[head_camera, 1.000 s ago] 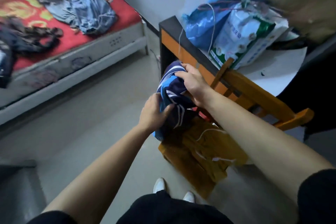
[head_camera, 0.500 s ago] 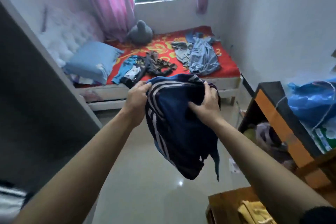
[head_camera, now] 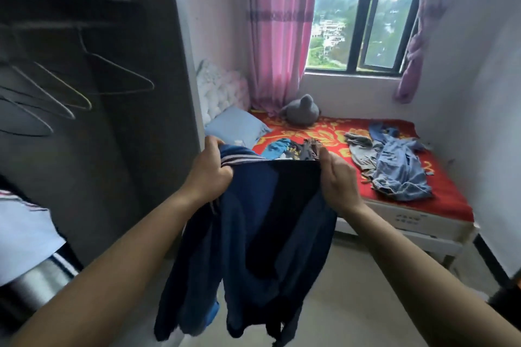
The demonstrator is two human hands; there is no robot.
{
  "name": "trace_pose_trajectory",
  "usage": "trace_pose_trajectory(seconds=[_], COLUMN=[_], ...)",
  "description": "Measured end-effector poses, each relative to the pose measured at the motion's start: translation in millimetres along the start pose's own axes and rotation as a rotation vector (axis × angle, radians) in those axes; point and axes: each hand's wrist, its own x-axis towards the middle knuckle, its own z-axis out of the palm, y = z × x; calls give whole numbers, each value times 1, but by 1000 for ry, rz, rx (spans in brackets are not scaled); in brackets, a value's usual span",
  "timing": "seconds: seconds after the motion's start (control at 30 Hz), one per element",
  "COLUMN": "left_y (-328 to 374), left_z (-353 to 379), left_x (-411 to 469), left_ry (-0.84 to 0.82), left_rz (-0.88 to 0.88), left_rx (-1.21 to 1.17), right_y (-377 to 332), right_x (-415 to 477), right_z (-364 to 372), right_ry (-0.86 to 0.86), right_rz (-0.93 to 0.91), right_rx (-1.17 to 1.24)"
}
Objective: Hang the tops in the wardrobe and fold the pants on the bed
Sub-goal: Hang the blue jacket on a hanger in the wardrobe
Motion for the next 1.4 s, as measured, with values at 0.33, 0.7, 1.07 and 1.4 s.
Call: trace_pose_trajectory(seconds=[0.33, 0.7, 1.07, 1.4], left_y=[-122, -201, -208, -249], left_z=[-67, -112, -110, -147], left_x=[57, 114, 213, 170], left_ry=[209, 461, 864, 774], left_rz=[-86, -406, -402, -372], left_rx=[381, 603, 438, 438], right_y=[-32, -65, -84, -238], right_x=[64, 190, 287, 261], right_z=[111, 277, 429, 487], right_ry=[-23, -75, -876, -870], right_rz=[-643, -647, -751, -682], right_rx=[-418, -166, 83, 594])
